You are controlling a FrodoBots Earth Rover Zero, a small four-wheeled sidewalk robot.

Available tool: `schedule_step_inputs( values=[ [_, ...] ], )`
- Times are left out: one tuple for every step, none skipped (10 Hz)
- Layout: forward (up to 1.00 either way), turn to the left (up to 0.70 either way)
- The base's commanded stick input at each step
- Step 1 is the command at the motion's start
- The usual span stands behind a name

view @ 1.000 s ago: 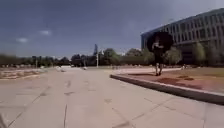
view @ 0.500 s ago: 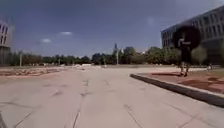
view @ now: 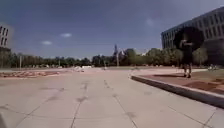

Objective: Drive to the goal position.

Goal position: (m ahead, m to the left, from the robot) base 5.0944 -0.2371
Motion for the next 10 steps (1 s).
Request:
schedule_step_inputs(
  values=[
    [0.4,0.01],
    [0.66,0.01],
    [0.7,0.01],
    [0.7,0.01],
    [0.7,0.01],
    [0.7,0.01],
    [0.7,0.01],
    [0.7,0.01],
    [0.7,0.01],
    [0.7,0.01]
  ],
)
